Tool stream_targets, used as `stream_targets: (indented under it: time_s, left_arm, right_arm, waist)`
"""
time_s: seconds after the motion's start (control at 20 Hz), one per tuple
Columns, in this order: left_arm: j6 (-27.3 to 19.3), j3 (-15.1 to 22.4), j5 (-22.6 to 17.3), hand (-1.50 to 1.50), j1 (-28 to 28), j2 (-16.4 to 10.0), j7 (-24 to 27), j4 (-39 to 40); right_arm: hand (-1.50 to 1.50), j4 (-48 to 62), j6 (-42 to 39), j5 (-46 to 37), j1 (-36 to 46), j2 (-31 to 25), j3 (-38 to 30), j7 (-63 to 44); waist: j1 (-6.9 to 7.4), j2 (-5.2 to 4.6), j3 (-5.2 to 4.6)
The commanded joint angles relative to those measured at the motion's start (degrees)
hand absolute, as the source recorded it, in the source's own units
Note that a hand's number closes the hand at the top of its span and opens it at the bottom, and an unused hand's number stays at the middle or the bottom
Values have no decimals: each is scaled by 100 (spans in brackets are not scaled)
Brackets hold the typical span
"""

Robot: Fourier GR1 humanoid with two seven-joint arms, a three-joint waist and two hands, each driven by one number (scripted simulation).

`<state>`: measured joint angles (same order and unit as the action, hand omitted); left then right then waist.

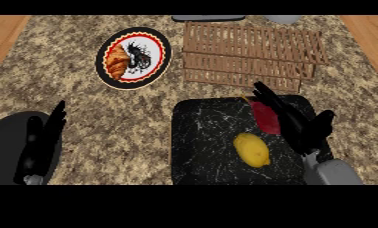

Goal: Pick the lemon from the tray and place it in the tiered shelf

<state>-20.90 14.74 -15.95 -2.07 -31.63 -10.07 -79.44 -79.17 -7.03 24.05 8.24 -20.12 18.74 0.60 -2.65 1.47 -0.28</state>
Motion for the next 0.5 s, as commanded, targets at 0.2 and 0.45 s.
stream_targets:
  time_s: [0.2, 0.45]
  left_arm:
    - [-135, -349, -21, 0, 867, 299, 685, -788]
    - [-356, -332, -59, 0, 925, 547, 408, -1542]
  right_arm:
    - [150, -1088, -1395, -26, 1088, 163, 892, 52]
    - [-150, -783, -1479, 1062, 1454, 122, -56, -637]
  waist:
    - [447, -64, 22]
    - [354, -134, 35]
